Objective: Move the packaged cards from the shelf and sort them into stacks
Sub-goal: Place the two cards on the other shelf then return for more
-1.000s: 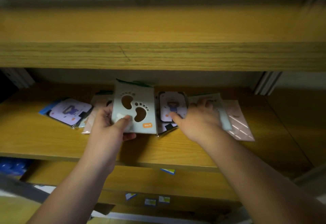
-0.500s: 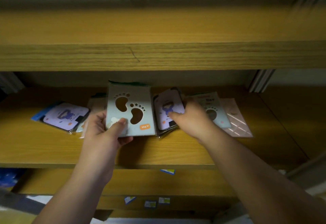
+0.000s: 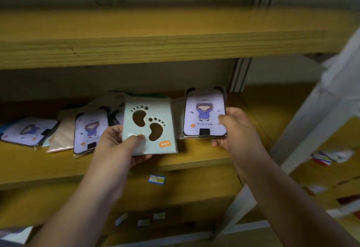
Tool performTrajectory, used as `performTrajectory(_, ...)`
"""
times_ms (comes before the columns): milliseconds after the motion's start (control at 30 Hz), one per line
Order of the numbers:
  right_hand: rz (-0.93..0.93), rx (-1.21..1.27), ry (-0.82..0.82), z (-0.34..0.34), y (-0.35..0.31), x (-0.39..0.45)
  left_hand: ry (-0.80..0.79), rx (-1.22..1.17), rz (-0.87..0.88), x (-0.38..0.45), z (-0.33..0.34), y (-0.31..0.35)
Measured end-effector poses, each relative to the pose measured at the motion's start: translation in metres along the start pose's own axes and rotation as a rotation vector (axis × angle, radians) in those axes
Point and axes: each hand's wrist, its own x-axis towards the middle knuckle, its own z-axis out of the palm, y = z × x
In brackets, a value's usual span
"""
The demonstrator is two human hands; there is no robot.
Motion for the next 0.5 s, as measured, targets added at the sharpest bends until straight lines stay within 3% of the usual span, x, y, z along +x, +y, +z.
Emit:
performTrajectory(367,-0.054,0.072,-0.235,-0.168,-0.023,-0.108,-0.133,-0.032,0.026,-0.154,0.104,-0.03)
performTrajectory(500,-0.045,0.086,-0.244,-0.248,-0.026,-0.139,-0.173,-0.072,0.082,-0.21,0.157,-0.054)
